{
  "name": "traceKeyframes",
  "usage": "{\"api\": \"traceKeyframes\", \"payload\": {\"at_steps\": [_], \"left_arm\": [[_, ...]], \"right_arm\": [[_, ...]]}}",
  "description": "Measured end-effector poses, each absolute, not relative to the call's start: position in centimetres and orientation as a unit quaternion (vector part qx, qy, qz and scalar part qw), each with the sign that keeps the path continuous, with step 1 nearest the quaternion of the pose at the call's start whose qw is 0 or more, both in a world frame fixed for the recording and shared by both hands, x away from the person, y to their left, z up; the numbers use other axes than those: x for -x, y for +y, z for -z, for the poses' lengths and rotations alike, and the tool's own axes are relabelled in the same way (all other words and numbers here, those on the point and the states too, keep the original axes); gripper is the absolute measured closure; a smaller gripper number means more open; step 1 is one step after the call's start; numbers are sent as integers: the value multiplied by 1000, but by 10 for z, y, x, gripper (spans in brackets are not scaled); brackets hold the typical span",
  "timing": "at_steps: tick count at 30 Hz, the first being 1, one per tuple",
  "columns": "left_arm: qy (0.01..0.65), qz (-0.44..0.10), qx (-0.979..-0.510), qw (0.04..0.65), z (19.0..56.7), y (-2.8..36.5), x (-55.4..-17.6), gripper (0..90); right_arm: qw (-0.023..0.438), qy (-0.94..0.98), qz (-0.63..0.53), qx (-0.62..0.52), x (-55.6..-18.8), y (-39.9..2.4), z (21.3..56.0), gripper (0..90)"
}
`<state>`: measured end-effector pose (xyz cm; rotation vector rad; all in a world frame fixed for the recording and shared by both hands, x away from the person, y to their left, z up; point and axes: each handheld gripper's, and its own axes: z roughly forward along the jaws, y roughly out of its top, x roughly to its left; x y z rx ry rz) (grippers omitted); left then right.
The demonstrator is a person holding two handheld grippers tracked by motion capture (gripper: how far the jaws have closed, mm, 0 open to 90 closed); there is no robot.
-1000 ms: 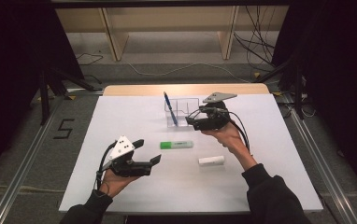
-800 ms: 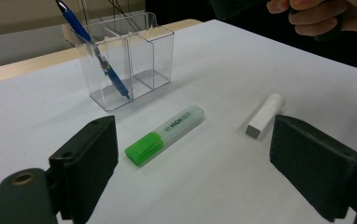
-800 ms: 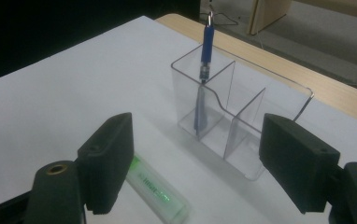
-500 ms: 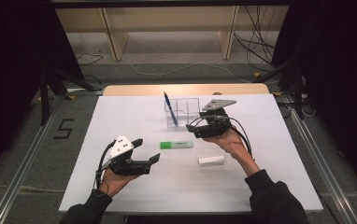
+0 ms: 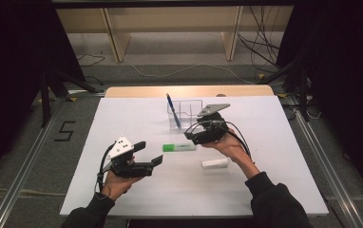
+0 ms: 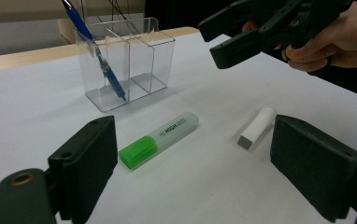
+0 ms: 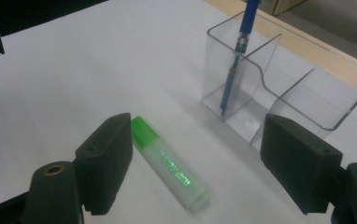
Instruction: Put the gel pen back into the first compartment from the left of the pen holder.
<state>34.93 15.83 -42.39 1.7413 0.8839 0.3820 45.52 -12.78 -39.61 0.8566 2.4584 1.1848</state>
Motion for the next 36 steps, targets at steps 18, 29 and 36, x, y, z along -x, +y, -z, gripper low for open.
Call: {"api": "traceKeyframes", "payload": {"at_steps": [18,29,36], "left_arm": [[369,-174,-736,540,423,162,-343,145],[368,-172,-736,541,423,161,-343,146],[369,-172,-735,542,423,161,-343,145]], "right_arm": [[103,889,-361,-261,-469,-93,411,255],[89,905,-329,-254,-476,-80,417,255],[80,912,-316,-249,-480,-76,421,255]]}}
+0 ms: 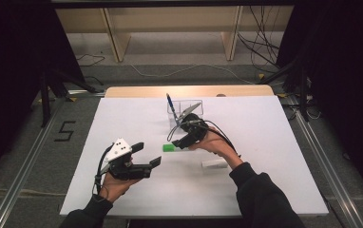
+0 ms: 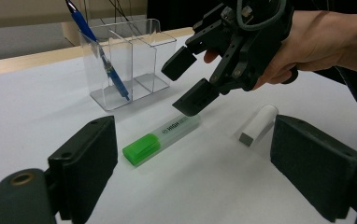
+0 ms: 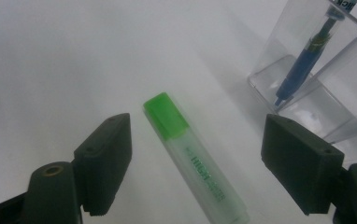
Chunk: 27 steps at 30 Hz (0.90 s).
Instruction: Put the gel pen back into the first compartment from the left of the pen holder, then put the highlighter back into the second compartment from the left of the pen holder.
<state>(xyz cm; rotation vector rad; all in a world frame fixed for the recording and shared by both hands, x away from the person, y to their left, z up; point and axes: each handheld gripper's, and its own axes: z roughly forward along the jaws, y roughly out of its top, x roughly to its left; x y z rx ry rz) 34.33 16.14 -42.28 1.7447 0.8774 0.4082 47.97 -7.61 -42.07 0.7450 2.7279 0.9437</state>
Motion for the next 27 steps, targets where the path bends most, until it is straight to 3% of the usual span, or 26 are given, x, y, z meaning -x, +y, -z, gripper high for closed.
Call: {"api": "traceKeyframes", "payload": {"at_steps": [27], "left_arm": [[362,-176,-738,541,422,162,-343,145]], "right_arm": [[60,942,-251,-216,-492,-59,432,280]]}}
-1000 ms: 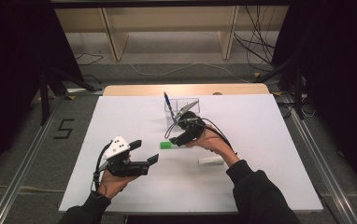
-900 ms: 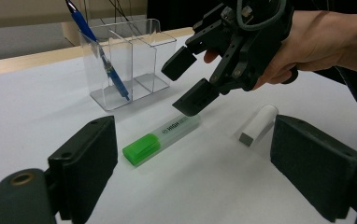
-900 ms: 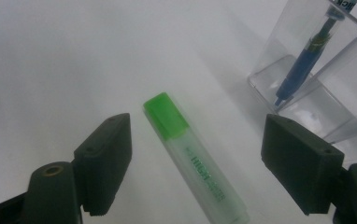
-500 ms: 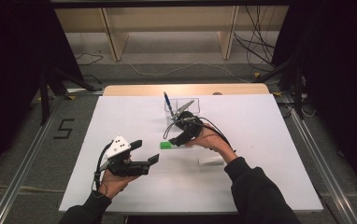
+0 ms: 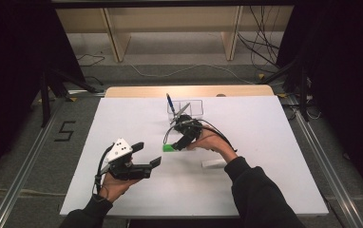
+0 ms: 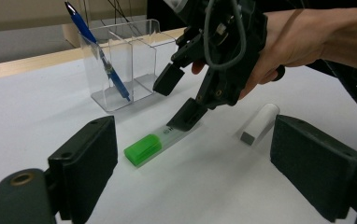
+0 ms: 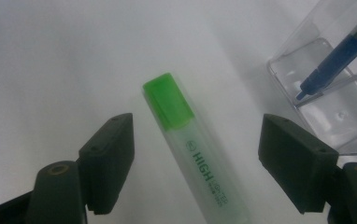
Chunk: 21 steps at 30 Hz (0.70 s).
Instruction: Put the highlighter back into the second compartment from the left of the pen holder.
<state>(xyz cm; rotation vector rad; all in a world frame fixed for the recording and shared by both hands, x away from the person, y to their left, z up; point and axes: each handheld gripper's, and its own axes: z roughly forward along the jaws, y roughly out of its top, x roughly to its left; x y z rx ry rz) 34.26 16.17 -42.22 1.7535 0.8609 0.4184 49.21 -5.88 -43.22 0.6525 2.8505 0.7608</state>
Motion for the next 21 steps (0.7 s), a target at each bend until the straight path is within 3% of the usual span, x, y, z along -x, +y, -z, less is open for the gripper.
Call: {"api": "traceKeyframes", "payload": {"at_steps": [9,21], "left_arm": [[361,-179,-738,542,422,163,-343,142],[360,-178,-738,543,422,162,-343,139]], "right_arm": [[51,956,-211,-199,-494,-53,445,302],[42,963,-190,-186,-499,-50,455,404]]}}
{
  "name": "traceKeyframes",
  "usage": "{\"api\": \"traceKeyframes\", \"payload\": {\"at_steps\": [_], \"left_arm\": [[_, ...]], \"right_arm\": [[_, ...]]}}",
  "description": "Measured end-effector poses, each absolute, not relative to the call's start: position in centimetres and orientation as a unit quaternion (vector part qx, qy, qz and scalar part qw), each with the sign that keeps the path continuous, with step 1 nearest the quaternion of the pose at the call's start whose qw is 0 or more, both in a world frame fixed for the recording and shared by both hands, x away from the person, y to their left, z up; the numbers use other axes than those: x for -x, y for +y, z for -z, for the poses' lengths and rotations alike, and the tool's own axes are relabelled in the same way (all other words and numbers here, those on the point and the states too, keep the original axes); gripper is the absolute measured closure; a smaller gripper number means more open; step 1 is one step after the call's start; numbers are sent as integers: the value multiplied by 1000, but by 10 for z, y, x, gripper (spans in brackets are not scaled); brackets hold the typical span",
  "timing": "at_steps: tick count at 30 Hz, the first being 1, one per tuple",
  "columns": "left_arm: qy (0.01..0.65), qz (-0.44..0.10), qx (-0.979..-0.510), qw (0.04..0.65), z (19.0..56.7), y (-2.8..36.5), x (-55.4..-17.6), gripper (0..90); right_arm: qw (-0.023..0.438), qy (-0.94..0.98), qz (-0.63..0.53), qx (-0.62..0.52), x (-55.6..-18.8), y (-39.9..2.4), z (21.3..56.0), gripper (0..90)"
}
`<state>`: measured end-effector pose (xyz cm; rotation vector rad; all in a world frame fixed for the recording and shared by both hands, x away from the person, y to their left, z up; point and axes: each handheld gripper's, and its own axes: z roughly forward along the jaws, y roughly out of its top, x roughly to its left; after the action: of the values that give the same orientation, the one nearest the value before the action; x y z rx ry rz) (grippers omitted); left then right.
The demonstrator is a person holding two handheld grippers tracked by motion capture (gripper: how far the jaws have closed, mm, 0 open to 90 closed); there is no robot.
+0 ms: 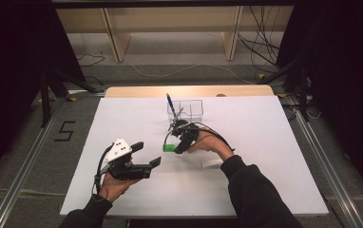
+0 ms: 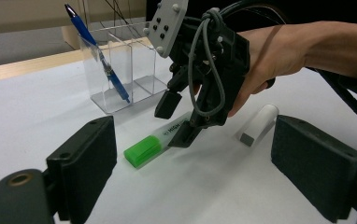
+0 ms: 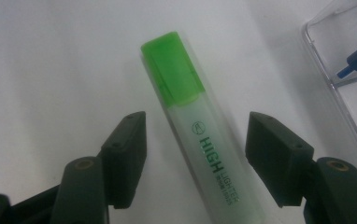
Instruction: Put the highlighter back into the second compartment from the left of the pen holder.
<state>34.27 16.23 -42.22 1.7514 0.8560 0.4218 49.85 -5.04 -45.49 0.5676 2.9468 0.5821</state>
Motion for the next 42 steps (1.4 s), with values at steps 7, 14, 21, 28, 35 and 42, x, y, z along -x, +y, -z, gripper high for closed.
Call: {"api": "traceKeyframes", "payload": {"at_steps": [7,14,21,28,35,42], "left_arm": [[360,-178,-738,543,422,163,-343,139],[360,-177,-738,543,422,163,-343,139],[359,-177,-738,543,421,164,-343,139],[359,-176,-738,544,421,164,-343,139],[359,-176,-738,544,421,164,-343,139],[359,-176,-737,544,421,164,-343,141]], "right_arm": [[39,966,-184,-179,-499,-49,457,471],[42,969,-178,-168,-502,-48,460,496],[43,971,-167,-165,-503,-44,463,513],[40,975,-154,-154,-504,-42,463,544],[35,978,-144,-150,-504,-39,462,579],[32,979,-140,-146,-503,-38,462,615]]}}
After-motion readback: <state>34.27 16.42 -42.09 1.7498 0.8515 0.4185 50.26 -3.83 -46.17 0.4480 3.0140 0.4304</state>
